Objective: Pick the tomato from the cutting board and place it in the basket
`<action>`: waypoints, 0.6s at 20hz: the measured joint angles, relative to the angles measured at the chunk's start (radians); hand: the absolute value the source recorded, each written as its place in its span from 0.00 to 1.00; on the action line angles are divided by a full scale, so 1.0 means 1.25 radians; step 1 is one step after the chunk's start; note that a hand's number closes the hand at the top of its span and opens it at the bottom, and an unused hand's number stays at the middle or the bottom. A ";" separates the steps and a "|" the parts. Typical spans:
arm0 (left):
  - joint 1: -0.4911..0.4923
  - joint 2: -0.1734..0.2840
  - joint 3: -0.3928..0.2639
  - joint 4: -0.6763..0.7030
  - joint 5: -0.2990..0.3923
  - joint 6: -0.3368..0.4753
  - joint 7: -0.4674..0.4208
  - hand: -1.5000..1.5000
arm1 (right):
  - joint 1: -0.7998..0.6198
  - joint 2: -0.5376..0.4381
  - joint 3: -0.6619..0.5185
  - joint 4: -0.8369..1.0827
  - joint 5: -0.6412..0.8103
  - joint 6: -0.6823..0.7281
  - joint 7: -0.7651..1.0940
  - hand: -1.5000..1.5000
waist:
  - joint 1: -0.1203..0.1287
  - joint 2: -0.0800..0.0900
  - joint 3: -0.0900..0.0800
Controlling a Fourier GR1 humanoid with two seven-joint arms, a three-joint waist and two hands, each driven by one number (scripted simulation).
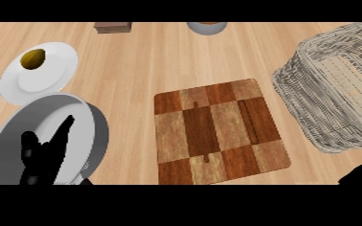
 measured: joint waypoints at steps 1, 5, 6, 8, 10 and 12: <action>-0.002 -0.001 -0.001 -0.001 -0.003 0.002 0.006 0.50 | -0.009 -0.007 -0.038 -0.008 -0.040 0.007 0.017 1.00 | 0.001 0.000 0.000; -0.011 -0.003 -0.003 0.003 -0.002 -0.007 0.001 0.50 | -0.061 -0.048 -0.210 -0.022 -0.214 0.041 0.101 1.00 | 0.013 0.001 -0.002; -0.013 -0.004 -0.007 0.003 -0.008 -0.006 -0.003 0.50 | -0.079 -0.066 -0.252 -0.010 -0.255 0.054 0.121 1.00 | 0.017 0.002 -0.002; -0.020 -0.006 -0.007 0.010 -0.008 -0.009 0.002 0.50 | -0.114 -0.099 -0.331 0.023 -0.335 0.083 0.151 1.00 | 0.020 0.001 -0.001; -0.024 -0.008 -0.007 0.012 -0.010 -0.010 0.001 0.50 | -0.152 -0.138 -0.402 0.071 -0.411 0.119 0.179 1.00 | 0.025 0.001 -0.001; -0.030 -0.012 -0.010 0.020 -0.015 -0.013 -0.010 0.50 | -0.190 -0.178 -0.455 0.140 -0.467 0.159 0.189 1.00 | 0.031 0.001 0.000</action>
